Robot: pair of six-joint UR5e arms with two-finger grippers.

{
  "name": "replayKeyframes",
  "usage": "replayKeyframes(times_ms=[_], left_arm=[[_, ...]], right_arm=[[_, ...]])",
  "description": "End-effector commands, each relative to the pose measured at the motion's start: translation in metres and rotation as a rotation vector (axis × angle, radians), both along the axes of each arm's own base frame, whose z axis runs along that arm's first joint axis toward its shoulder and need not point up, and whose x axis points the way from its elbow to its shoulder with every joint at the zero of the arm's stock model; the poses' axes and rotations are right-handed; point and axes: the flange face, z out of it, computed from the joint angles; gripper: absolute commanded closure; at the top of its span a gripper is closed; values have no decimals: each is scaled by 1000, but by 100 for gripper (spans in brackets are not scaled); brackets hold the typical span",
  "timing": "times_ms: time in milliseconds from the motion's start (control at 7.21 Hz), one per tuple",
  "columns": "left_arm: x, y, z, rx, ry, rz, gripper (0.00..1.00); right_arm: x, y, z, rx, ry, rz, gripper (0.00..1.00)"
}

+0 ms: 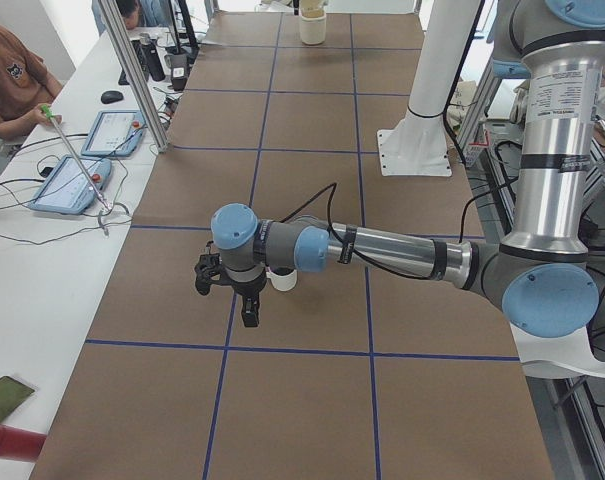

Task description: Left arm hands cup to right arm to dump lemon

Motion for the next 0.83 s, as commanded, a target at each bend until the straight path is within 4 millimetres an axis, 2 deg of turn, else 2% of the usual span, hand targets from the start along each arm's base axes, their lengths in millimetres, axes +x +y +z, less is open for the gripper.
replayKeyframes(times_ms=[0, 416, 694], left_arm=[[-2, 2, -13, 21, 9, -1, 0], [-3, 12, -14, 33, -1, 3, 0], [-4, 22, 1, 66, 2, 75, 0]], right_arm=[[0, 1, 1, -2, -1, 0, 0], [0, 1, 1, -4, -1, 0, 0], [0, 1, 0, -1, -2, 0, 0]])
